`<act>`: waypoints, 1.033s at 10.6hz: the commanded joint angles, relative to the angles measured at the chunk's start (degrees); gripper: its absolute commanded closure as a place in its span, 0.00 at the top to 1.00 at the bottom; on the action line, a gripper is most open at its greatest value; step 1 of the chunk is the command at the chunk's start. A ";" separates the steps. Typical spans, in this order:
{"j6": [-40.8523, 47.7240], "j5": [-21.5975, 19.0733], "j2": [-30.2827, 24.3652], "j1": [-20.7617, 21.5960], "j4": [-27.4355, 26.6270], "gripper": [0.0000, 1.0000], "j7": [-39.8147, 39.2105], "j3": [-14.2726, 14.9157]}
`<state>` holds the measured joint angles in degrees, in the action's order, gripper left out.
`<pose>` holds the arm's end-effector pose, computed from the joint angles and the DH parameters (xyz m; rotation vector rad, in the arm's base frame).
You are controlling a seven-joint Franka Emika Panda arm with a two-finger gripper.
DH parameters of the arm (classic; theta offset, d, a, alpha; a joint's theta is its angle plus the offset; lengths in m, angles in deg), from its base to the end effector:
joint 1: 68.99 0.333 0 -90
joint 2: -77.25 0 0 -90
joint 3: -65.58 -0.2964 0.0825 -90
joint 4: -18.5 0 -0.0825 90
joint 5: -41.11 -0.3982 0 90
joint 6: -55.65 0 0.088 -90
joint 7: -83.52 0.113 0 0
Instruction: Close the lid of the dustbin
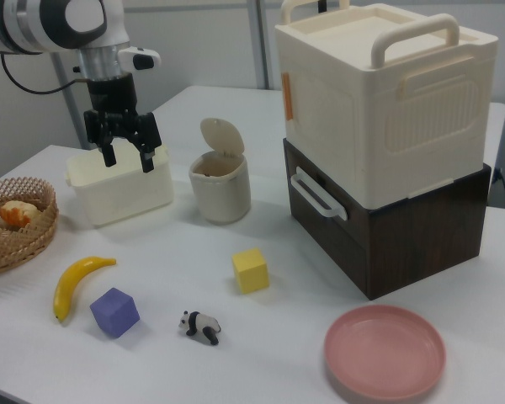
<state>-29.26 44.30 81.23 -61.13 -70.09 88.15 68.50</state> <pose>0.5749 0.0439 0.5641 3.0651 0.0062 -0.1968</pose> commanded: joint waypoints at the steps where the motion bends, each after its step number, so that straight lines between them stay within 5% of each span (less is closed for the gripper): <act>1: 0.97 -0.64 -1.25 -0.04 -0.61 1.00 -1.20 0.60; 11: 1.32 -0.64 -1.25 1.71 -2.37 1.00 -1.20 0.42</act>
<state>-29.13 44.30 81.14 -60.89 -71.06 88.10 68.49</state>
